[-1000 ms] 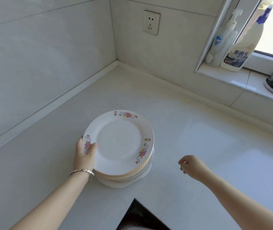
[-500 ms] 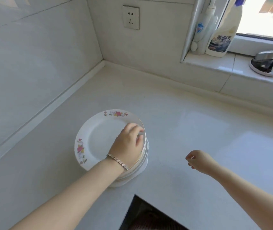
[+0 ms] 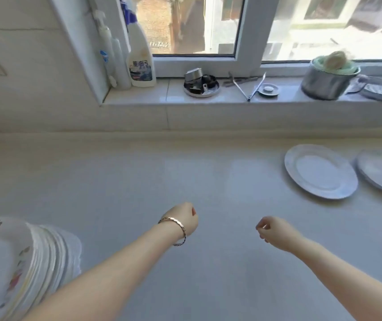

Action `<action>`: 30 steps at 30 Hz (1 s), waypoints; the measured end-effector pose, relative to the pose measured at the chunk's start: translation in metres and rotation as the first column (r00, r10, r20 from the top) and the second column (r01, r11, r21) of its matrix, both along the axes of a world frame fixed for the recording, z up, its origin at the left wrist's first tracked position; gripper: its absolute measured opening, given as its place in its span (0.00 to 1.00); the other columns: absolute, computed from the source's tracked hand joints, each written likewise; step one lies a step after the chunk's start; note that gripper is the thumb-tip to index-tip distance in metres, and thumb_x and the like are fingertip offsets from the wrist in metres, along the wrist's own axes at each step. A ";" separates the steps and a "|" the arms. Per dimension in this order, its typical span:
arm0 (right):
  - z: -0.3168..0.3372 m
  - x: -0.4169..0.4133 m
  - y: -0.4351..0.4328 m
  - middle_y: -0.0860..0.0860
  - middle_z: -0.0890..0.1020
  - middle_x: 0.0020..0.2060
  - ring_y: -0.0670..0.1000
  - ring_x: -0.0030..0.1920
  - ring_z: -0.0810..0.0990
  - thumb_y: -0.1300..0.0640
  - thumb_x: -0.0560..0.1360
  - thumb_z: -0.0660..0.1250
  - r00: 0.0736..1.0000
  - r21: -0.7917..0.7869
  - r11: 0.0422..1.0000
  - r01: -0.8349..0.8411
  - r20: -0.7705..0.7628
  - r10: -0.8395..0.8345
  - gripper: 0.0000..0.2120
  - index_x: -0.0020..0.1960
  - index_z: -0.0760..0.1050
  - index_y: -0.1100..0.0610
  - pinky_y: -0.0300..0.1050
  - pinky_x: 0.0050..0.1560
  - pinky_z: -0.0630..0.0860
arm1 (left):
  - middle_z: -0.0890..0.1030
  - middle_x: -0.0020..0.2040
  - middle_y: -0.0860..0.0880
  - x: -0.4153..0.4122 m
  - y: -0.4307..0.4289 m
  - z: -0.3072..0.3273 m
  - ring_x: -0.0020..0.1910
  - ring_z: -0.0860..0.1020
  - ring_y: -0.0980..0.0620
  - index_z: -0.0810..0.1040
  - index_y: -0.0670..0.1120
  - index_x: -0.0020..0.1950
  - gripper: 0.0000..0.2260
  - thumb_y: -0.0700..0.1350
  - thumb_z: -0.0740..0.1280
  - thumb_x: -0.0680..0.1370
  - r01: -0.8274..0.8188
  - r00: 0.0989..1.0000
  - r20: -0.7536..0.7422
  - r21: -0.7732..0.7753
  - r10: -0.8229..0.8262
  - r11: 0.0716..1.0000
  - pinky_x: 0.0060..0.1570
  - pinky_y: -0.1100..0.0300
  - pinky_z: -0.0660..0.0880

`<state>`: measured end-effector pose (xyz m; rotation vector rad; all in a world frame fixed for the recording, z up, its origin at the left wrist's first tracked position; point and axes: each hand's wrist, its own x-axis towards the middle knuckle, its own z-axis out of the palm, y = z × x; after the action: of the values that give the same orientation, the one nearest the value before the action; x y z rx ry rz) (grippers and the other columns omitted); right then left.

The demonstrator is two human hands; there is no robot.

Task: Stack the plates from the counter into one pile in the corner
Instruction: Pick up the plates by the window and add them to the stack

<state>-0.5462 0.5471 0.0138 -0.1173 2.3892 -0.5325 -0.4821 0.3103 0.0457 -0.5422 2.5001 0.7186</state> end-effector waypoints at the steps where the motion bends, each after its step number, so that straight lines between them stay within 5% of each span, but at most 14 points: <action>1: -0.003 -0.010 0.026 0.50 0.79 0.42 0.52 0.42 0.78 0.59 0.75 0.58 0.999 0.001 0.999 0.038 0.003 -0.038 0.09 0.39 0.72 0.49 0.41 0.43 0.73 | 0.80 0.50 0.46 -0.014 0.017 -0.006 0.45 0.74 0.47 0.75 0.46 0.51 0.11 0.43 0.55 0.76 0.007 1.000 0.011 0.001 -0.007 1.000 0.45 0.60 0.70; 10: -0.022 -0.100 0.222 0.57 0.83 0.41 0.59 0.46 0.83 0.62 0.72 0.59 0.919 0.008 0.919 0.393 0.004 -0.393 0.08 0.42 0.76 0.54 0.46 0.48 0.77 | 0.75 0.46 0.49 -0.104 0.158 -0.041 0.45 0.73 0.47 0.71 0.48 0.47 0.06 0.41 0.55 0.76 -0.037 0.998 0.046 -0.005 0.038 0.999 0.45 0.60 0.69; 12: -0.023 -0.121 0.244 0.60 0.84 0.43 0.59 0.45 0.83 0.61 0.74 0.59 0.894 0.015 0.894 0.447 0.006 -0.447 0.10 0.49 0.77 0.60 0.48 0.49 0.77 | 0.75 0.46 0.49 -0.111 0.175 -0.044 0.45 0.73 0.47 0.71 0.48 0.48 0.06 0.41 0.55 0.76 -0.049 0.997 0.061 -0.027 0.050 0.998 0.45 0.60 0.69; 14: -0.028 -0.141 0.254 0.61 0.80 0.43 0.57 0.37 0.81 0.61 0.76 0.58 0.843 -0.069 0.840 0.538 0.070 -0.534 0.14 0.58 0.74 0.67 0.45 0.40 0.76 | 0.76 0.45 0.49 -0.115 0.184 -0.047 0.44 0.74 0.47 0.71 0.48 0.47 0.06 0.41 0.56 0.76 -0.065 0.995 0.075 -0.040 0.067 0.997 0.43 0.61 0.69; 17: -0.030 -0.171 0.252 0.64 0.77 0.55 0.57 0.41 0.80 0.59 0.79 0.58 0.621 -0.267 0.561 0.784 0.352 -0.701 0.15 0.62 0.68 0.66 0.39 0.32 0.75 | 0.78 0.42 0.48 -0.122 0.188 -0.050 0.45 0.79 0.45 0.73 0.47 0.47 0.07 0.42 0.56 0.76 -0.121 0.989 0.083 -0.036 0.124 0.992 0.43 0.59 0.72; 19: -0.039 -0.192 0.247 0.61 0.74 0.64 0.59 0.57 0.78 0.60 0.79 0.59 0.430 -0.334 0.283 0.899 0.549 -0.717 0.18 0.67 0.66 0.65 0.41 0.45 0.76 | 0.78 0.42 0.48 -0.124 0.186 -0.049 0.48 0.81 0.44 0.73 0.47 0.46 0.07 0.42 0.56 0.76 -0.165 0.983 0.075 -0.029 0.167 0.986 0.44 0.58 0.74; 21: -0.051 -0.206 0.240 0.58 0.73 0.66 0.58 0.65 0.73 0.63 0.78 0.60 0.312 -0.345 0.103 0.933 0.631 -0.711 0.20 0.69 0.65 0.65 0.47 0.55 0.74 | 0.79 0.42 0.46 -0.124 0.184 -0.046 0.49 0.81 0.43 0.73 0.47 0.44 0.07 0.41 0.57 0.76 -0.204 0.976 0.068 -0.019 0.205 0.979 0.42 0.59 0.73; 24: -0.065 -0.212 0.234 0.60 0.75 0.65 0.59 0.64 0.75 0.68 0.76 0.62 0.244 -0.348 0.014 0.938 0.630 -0.737 0.20 0.67 0.68 0.64 0.49 0.50 0.75 | 0.82 0.45 0.43 -0.119 0.178 -0.042 0.48 0.82 0.43 0.72 0.49 0.39 0.08 0.40 0.57 0.76 -0.268 0.962 0.058 -0.013 0.268 0.963 0.41 0.58 0.73; 27: -0.065 -0.211 0.233 0.60 0.74 0.65 0.59 0.65 0.74 0.71 0.76 0.60 0.237 -0.371 -0.031 0.928 0.655 -0.718 0.21 0.68 0.67 0.64 0.51 0.57 0.73 | 0.83 0.46 0.43 -0.111 0.172 -0.041 0.48 0.82 0.43 0.71 0.51 0.37 0.10 0.40 0.58 0.76 -0.333 0.942 0.046 0.003 0.332 0.943 0.41 0.58 0.74; 30: -0.058 -0.203 0.230 0.59 0.78 0.61 0.59 0.63 0.76 0.72 0.76 0.59 0.258 -0.400 -0.067 0.914 0.701 -0.664 0.22 0.69 0.65 0.64 0.47 0.53 0.75 | 0.83 0.45 0.43 -0.098 0.163 -0.040 0.47 0.82 0.43 0.71 0.51 0.36 0.11 0.40 0.58 0.76 -0.380 0.925 0.044 0.023 0.379 0.925 0.36 0.61 0.70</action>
<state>-0.7491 0.7767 -0.0438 1.0984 1.3883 -2.0384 -0.5802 0.4729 0.0053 -1.0376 2.3664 0.8760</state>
